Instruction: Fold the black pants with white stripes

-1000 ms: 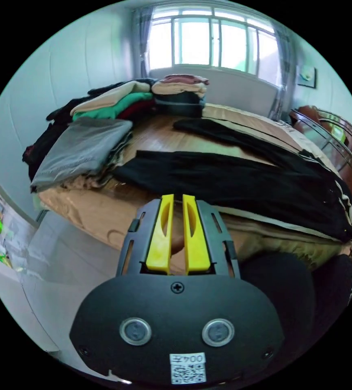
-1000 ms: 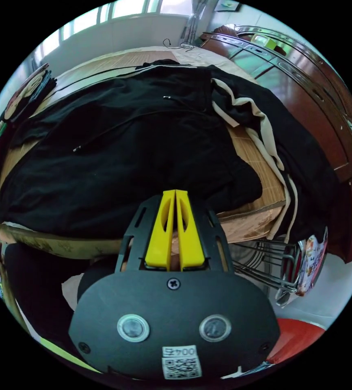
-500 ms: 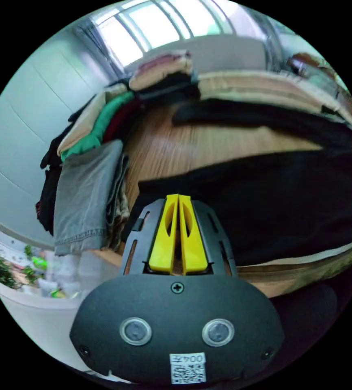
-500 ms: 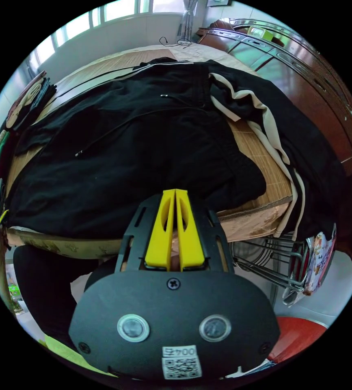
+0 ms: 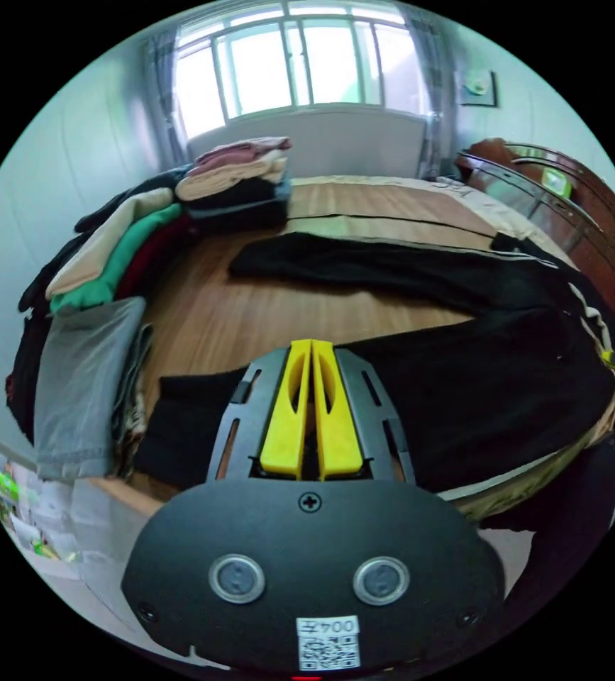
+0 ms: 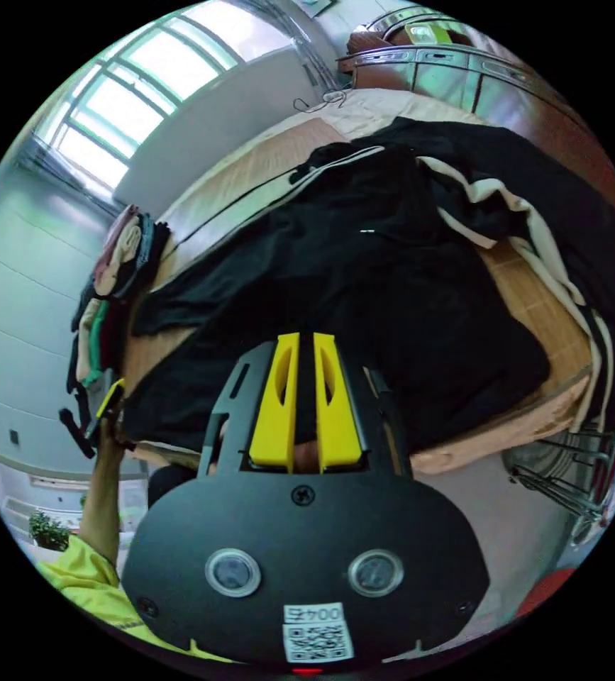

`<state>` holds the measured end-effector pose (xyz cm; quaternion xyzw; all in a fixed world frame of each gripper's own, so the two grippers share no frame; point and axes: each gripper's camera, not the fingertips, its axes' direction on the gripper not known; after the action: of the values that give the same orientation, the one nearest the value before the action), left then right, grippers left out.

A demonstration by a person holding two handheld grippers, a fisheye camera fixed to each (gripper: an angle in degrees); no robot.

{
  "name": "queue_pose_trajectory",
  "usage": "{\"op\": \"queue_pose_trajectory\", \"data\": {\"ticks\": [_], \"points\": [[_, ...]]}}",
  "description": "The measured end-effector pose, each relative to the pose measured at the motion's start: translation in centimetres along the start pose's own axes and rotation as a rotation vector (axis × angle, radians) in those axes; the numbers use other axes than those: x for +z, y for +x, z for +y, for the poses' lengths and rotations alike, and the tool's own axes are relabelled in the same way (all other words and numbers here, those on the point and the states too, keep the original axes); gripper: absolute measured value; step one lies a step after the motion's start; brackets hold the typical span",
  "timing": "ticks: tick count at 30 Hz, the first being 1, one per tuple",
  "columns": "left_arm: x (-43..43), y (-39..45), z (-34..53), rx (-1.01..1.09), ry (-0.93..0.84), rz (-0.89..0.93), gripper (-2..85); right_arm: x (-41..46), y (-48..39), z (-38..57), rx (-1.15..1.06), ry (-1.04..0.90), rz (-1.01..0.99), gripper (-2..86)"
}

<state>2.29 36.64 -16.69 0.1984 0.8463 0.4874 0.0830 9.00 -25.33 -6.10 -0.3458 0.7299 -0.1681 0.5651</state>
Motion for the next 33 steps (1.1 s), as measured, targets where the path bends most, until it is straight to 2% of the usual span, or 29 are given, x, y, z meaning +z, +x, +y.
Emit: {"op": "queue_pose_trajectory", "data": {"ticks": [5, 7, 10, 12, 13, 15, 19, 21, 23, 25, 28, 29, 31, 32, 33], "points": [[1.8, 10.1, -6.9, 0.131, 0.0, 0.135, 0.2, 8.0, -4.5, -3.4, 0.054, 0.013, -0.163, 4.0], [3.8, 15.0, -9.8, 0.222, -0.031, 0.134, 0.3, 10.6, -5.3, -4.2, 0.063, 0.005, -0.163, 3.9], [7.7, 19.9, -12.5, 0.329, -0.095, 0.094, 0.3, 15.2, -5.6, -4.4, 0.038, -0.074, -0.013, 1.0], [11.0, 21.6, -13.7, 0.372, -0.188, 0.029, 0.2, 15.4, -4.7, -3.4, 0.01, 0.014, -0.044, 0.1], [13.2, 22.1, -14.0, 0.393, -0.258, -0.025, 0.2, 15.7, -3.9, -3.6, 0.034, 0.01, -0.086, -0.1], [13.6, 22.0, -14.5, 0.395, -0.186, -0.056, 0.2, 16.2, -3.2, -4.5, 0.044, -0.022, -0.13, -0.4], [11.2, 21.9, -16.4, 0.375, -0.202, -0.075, 0.1, 16.8, -2.8, -6.3, 0.044, -0.06, -0.195, -0.7], [7.5, 21.1, -15.6, 0.354, -0.078, -0.071, 0.2, 16.6, -3.3, -6.8, 0.015, -0.046, -0.215, -0.7], [4.5, 20.9, -13.3, 0.394, 0.037, -0.149, 0.2, 16.9, -4.1, -7.3, -0.021, -0.047, -0.231, -0.7], [3.6, 20.8, -9.5, 0.482, 0.105, -0.328, 0.4, 17.4, -4.5, -7.7, -0.032, -0.045, -0.256, -0.7], [3.3, 20.1, -8.7, 0.529, 0.029, -0.346, 0.4, 18.0, -4.9, -8.6, -0.023, -0.01, -0.326, -0.7], [2.4, 19.5, -9.3, 0.49, 0.039, -0.302, 0.4, 18.3, -5.0, -9.0, -0.025, 0.003, -0.356, -0.7], [-0.4, 15.7, -13.2, 0.273, -0.006, -0.009, 0.4, 19.1, -5.3, -9.7, -0.016, 0.006, -0.408, -0.7], [-0.8, 14.3, -14.3, 0.197, -0.024, 0.058, 0.4, 19.8, -5.5, -10.2, -0.006, 0.005, -0.448, -0.7], [-1.2, 11.2, -16.0, 0.034, -0.036, 0.2, 0.5, 20.2, -5.6, -10.4, -0.001, 0.008, -0.467, -0.7]]}}
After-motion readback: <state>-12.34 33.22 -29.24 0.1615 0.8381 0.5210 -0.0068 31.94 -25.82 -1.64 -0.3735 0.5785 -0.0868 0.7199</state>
